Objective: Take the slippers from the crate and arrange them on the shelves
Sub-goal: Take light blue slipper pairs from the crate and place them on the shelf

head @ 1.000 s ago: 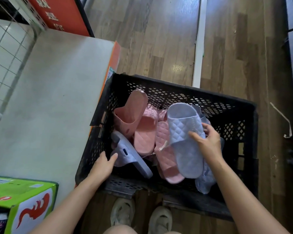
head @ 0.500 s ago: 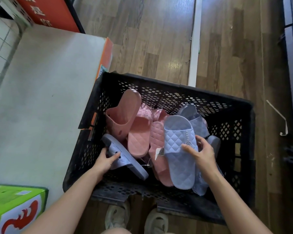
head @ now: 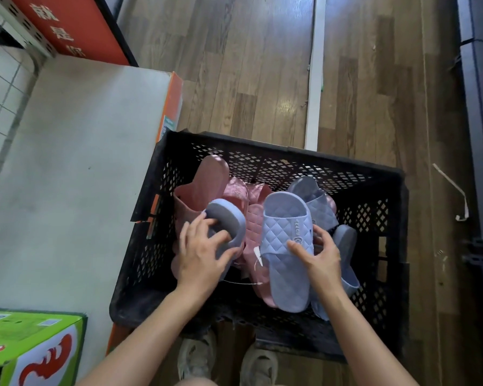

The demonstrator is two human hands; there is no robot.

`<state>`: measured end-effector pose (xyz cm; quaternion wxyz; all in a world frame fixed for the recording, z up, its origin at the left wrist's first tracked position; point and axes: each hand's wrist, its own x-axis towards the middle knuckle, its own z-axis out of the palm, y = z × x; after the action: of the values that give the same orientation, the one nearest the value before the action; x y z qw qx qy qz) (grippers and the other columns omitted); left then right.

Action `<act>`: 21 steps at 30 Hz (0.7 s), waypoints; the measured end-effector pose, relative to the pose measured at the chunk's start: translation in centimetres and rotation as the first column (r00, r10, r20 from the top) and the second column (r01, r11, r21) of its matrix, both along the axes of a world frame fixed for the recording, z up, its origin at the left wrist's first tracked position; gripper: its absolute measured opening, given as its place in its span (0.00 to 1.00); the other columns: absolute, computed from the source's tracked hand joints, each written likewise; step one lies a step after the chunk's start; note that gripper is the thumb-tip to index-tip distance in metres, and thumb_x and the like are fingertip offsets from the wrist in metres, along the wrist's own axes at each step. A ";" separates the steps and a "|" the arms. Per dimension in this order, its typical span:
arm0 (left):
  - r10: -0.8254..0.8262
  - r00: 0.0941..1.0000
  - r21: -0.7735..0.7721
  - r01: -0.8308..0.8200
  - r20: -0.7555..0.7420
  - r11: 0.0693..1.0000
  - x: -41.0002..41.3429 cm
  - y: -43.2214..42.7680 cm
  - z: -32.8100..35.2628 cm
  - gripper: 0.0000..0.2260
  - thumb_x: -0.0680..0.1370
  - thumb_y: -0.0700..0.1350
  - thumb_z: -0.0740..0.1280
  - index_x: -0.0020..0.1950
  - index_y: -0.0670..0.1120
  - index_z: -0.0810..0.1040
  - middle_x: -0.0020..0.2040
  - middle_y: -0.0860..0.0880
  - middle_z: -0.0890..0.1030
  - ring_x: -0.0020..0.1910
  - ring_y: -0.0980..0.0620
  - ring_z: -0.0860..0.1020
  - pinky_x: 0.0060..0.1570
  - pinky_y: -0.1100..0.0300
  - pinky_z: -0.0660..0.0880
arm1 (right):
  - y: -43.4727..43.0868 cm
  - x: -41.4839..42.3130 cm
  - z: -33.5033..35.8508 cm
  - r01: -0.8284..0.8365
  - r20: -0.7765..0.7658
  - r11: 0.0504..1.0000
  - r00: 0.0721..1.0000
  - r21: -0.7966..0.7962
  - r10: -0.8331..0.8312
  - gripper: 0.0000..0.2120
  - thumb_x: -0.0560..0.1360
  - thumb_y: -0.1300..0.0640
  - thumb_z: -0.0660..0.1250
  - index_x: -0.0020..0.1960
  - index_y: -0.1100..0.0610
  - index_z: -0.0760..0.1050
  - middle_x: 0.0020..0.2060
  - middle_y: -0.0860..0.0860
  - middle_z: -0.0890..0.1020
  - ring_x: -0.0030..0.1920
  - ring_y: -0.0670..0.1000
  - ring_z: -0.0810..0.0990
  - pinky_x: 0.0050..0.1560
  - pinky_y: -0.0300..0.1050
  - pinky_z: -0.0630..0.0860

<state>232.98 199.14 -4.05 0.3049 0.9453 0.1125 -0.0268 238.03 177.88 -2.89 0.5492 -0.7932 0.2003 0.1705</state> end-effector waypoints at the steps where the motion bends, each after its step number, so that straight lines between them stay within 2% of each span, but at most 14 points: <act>1: -0.051 0.998 0.016 0.051 0.022 0.999 0.8 -0.5 0.3 0.13 0.68 0.56 0.62 0.39 0.49 0.79 0.54 0.44 0.78 0.63 0.47 0.66 0.64 0.48 0.58 | -0.3 -0.1 0.3 0.024 0.015 1.000 1.000 -0.009 -0.024 0.23 0.67 0.61 0.75 0.59 0.53 0.72 0.51 0.48 0.80 0.49 0.41 0.78 0.47 0.34 0.76; 3: -0.132 0.991 0.009 0.132 0.008 0.991 2.3 -1.4 0.2 0.10 0.67 0.55 0.66 0.38 0.49 0.79 0.56 0.43 0.77 0.62 0.46 0.67 0.63 0.45 0.63 | -0.9 -0.1 0.8 0.066 0.040 0.997 0.997 -0.029 -0.065 0.24 0.66 0.60 0.76 0.59 0.51 0.72 0.53 0.51 0.80 0.52 0.46 0.79 0.53 0.45 0.77; 6: -0.215 0.973 -0.057 0.211 -0.085 0.976 3.6 -2.7 -1.0 0.08 0.66 0.47 0.75 0.41 0.45 0.81 0.62 0.39 0.74 0.62 0.37 0.72 0.60 0.39 0.69 | -2.1 0.2 1.2 0.112 0.062 0.991 0.992 -0.066 -0.108 0.26 0.66 0.61 0.76 0.62 0.56 0.72 0.55 0.53 0.79 0.52 0.47 0.78 0.54 0.44 0.75; 8: -0.238 0.958 -0.099 0.225 -0.157 0.969 4.2 -3.2 -1.7 0.09 0.68 0.45 0.75 0.46 0.44 0.81 0.67 0.40 0.70 0.66 0.38 0.69 0.63 0.45 0.65 | -3.0 0.3 0.9 0.134 0.063 0.987 0.990 -0.088 -0.129 0.27 0.66 0.61 0.76 0.63 0.58 0.71 0.56 0.54 0.78 0.52 0.48 0.78 0.53 0.43 0.75; 10: -0.262 0.945 -0.128 0.240 -0.198 0.962 4.3 -3.3 -2.8 0.13 0.71 0.45 0.72 0.55 0.46 0.80 0.69 0.42 0.68 0.67 0.41 0.67 0.64 0.50 0.64 | -3.7 0.2 0.2 0.139 0.052 0.984 0.990 -0.115 -0.134 0.28 0.66 0.60 0.76 0.63 0.57 0.71 0.57 0.55 0.78 0.54 0.50 0.78 0.55 0.46 0.76; 12: -0.231 0.934 -0.177 0.187 -0.272 0.966 4.1 -2.9 -3.5 0.22 0.72 0.49 0.70 0.64 0.47 0.74 0.68 0.43 0.68 0.67 0.43 0.68 0.64 0.51 0.65 | -4.1 -0.1 -0.5 0.135 0.025 0.982 0.991 -0.134 -0.133 0.28 0.66 0.59 0.76 0.63 0.55 0.71 0.57 0.54 0.78 0.55 0.51 0.78 0.57 0.51 0.76; 15: -0.102 0.938 -0.191 0.039 -0.333 0.981 4.0 -1.3 -4.4 0.37 0.66 0.63 0.62 0.69 0.44 0.68 0.66 0.44 0.70 0.66 0.44 0.69 0.66 0.50 0.65 | -4.3 -0.5 -1.0 0.138 -0.003 0.979 0.990 -0.148 -0.140 0.29 0.65 0.58 0.77 0.63 0.55 0.71 0.56 0.53 0.79 0.54 0.50 0.78 0.56 0.50 0.77; 18: -0.061 0.875 -0.256 -0.073 -0.480 0.964 4.5 0.1 -5.0 0.39 0.67 0.59 0.72 0.72 0.45 0.63 0.69 0.44 0.68 0.67 0.46 0.68 0.67 0.53 0.64 | -4.3 -0.9 -1.6 0.149 -0.022 0.981 0.988 -0.125 -0.153 0.28 0.65 0.59 0.77 0.63 0.55 0.71 0.56 0.54 0.79 0.54 0.51 0.79 0.56 0.51 0.77; 21: -0.116 0.812 -0.361 -0.122 -0.572 0.925 5.3 0.6 -5.2 0.45 0.57 0.63 0.73 0.70 0.47 0.66 0.65 0.48 0.73 0.64 0.49 0.72 0.63 0.55 0.68 | -4.1 -1.2 -2.2 0.163 -0.047 0.980 0.984 -0.114 -0.170 0.29 0.65 0.57 0.77 0.63 0.54 0.71 0.58 0.53 0.78 0.56 0.51 0.78 0.58 0.54 0.76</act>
<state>238.26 199.74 -9.28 0.4332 0.8134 0.1946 -0.3359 236.87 173.82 -5.05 0.5112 -0.7975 0.2906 0.1352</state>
